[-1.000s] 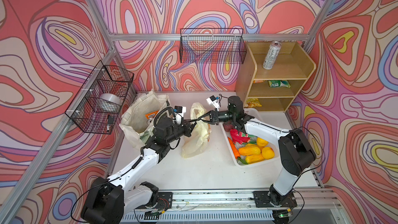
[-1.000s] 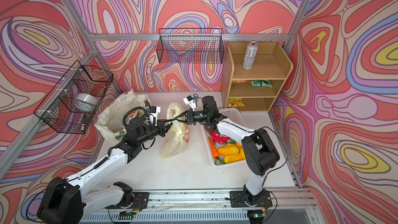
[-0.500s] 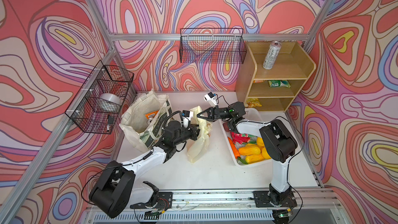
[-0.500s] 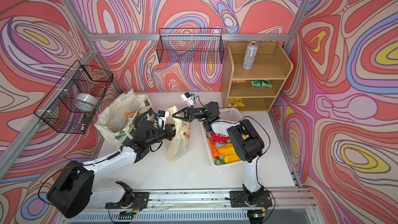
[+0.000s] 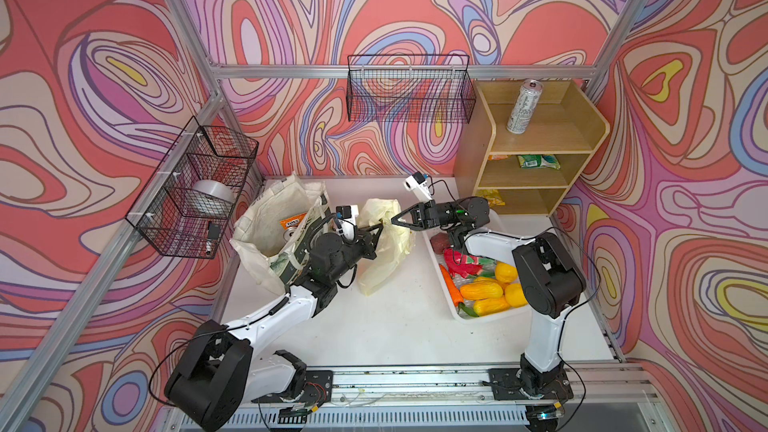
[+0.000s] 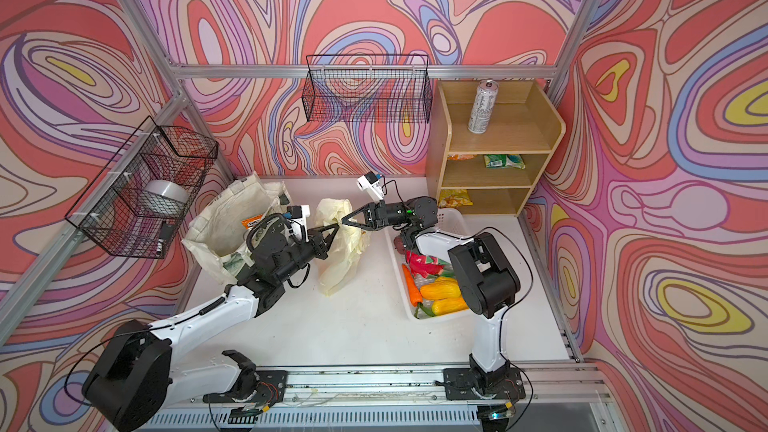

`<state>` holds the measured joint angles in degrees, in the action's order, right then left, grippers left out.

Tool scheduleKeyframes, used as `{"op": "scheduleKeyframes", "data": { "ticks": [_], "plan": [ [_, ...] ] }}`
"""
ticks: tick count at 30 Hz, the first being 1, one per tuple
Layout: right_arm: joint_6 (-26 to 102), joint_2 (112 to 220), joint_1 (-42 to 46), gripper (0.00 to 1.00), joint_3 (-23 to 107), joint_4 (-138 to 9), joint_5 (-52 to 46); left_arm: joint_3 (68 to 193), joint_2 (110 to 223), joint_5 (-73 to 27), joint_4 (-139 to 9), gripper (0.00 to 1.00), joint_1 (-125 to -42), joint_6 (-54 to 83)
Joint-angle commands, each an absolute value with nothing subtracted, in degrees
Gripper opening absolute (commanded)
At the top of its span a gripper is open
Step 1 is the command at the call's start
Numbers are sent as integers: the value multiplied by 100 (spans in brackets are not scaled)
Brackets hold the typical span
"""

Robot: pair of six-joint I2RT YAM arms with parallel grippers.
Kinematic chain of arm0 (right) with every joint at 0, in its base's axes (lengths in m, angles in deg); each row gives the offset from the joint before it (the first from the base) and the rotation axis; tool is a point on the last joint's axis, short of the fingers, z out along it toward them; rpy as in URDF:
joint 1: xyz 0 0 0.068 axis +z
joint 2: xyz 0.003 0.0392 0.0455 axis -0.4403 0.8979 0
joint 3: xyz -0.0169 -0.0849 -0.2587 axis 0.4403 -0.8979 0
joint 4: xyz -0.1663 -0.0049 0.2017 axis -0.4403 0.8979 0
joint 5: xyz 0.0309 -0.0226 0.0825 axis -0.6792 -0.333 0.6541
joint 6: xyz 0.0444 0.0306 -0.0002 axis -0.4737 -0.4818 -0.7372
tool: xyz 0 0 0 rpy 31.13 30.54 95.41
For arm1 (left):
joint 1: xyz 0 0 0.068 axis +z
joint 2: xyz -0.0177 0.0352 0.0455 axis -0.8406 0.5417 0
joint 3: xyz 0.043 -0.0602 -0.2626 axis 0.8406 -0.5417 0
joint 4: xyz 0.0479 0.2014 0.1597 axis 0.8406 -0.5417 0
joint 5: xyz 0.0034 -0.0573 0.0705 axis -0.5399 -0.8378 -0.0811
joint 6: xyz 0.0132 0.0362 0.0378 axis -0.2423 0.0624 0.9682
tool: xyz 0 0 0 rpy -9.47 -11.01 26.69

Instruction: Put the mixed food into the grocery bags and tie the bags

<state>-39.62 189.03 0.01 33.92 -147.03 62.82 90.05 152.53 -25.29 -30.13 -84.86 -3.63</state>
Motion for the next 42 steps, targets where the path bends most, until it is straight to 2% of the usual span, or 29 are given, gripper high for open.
{"op": "scheduleKeyframes", "data": {
  "ticks": [1,6,12,17,22,27,30,36,42],
  "plan": [
    [-3901,18712,-2,0,3313,-14933,6451,8935,15047,-2026,-2808,0,-8319,-518],
    [-3936,18774,55,0,3379,-14944,6595,9297,15344,-2404,-2902,1,-8312,-489],
    [-3943,18810,302,0,3551,-14940,6780,9739,16198,-3081,-2451,2,-8326,-862],
    [-3932,18872,289,0,3599,-14924,6708,9852,16663,-3645,-1918,12,-8472,-1141],
    [-3925,18925,94,0,3550,-14926,6488,9458,16040,-3388,-2326,25,-8459,-892],
    [-3914,18993,-41,0,3521,-14918,6311,9098,14996,-3086,-3450,48,-8359,-419],
    [-3909,19039,-37,0,3539,-14925,6293,8913,14402,-2965,-4002,58,-8262,-276],
    [-3886,19080,-40,0,3541,-14930,6306,8906,13640,-2958,-4716,67,-8121,-105],
    [-3853,19059,-45,0,3495,-14934,6307,9222,13830,-3278,-4801,72,-8117,-161]
  ]
}}
